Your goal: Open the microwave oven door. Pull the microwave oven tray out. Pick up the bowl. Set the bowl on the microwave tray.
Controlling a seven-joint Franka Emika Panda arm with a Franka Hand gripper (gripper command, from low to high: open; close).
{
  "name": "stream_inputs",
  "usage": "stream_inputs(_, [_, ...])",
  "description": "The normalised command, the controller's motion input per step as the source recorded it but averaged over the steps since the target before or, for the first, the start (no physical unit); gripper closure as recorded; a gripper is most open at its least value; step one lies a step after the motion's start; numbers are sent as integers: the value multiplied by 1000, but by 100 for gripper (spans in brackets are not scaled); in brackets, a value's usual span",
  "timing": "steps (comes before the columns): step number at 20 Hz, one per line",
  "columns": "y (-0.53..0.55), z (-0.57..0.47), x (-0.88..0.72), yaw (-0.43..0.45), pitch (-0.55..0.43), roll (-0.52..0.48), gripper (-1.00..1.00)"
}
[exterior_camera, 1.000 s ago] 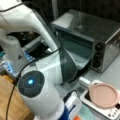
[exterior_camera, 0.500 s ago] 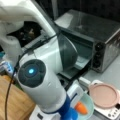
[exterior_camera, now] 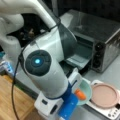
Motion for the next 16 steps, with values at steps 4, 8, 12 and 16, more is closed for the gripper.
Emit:
stream_inputs(4, [366,-81,-891,-329,-133,-139,100])
stream_inputs(8, [424,-104,-803,-312,-144,-126,100])
stream_inputs(12, [586,-114,-883,-338,-116,-103,100])
stream_inputs(16, [606,-123,-801,-284,-167,-140,100])
